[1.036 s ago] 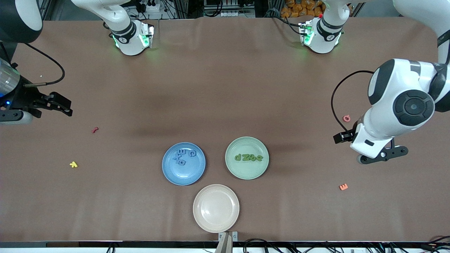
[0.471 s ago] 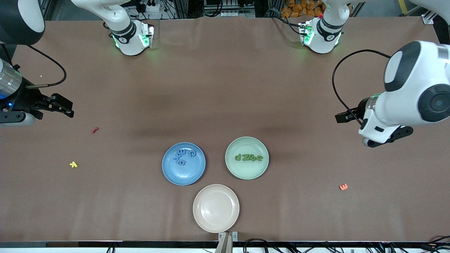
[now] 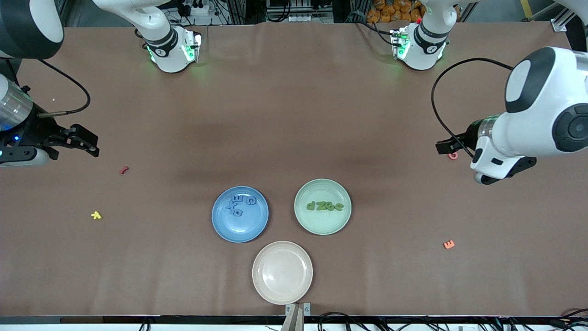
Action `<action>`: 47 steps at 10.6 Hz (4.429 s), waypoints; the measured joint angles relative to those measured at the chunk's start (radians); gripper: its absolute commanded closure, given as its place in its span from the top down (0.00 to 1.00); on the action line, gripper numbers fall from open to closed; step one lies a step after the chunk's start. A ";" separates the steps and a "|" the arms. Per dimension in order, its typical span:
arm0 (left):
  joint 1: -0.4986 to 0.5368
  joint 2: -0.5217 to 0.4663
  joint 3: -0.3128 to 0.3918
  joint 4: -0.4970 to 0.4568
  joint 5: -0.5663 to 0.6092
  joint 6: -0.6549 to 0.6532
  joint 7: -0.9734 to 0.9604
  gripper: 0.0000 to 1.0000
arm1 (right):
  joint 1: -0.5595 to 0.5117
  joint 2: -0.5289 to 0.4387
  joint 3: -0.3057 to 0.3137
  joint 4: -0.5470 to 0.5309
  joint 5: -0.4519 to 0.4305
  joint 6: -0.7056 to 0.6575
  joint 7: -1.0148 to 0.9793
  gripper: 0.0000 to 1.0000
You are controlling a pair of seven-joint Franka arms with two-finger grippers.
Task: Sort letters by color into matching plates
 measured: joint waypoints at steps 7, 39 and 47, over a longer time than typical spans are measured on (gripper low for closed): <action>0.000 -0.183 -0.002 -0.381 -0.019 0.293 -0.029 1.00 | 0.005 0.010 0.000 0.000 0.001 0.001 0.000 1.00; 0.102 -0.322 0.013 -0.171 0.045 0.292 0.442 1.00 | -0.007 0.011 -0.008 0.026 0.018 -0.080 0.006 1.00; -0.162 -0.325 0.289 -0.163 -0.017 0.254 0.629 1.00 | -0.008 0.012 -0.009 0.026 0.018 -0.081 0.007 1.00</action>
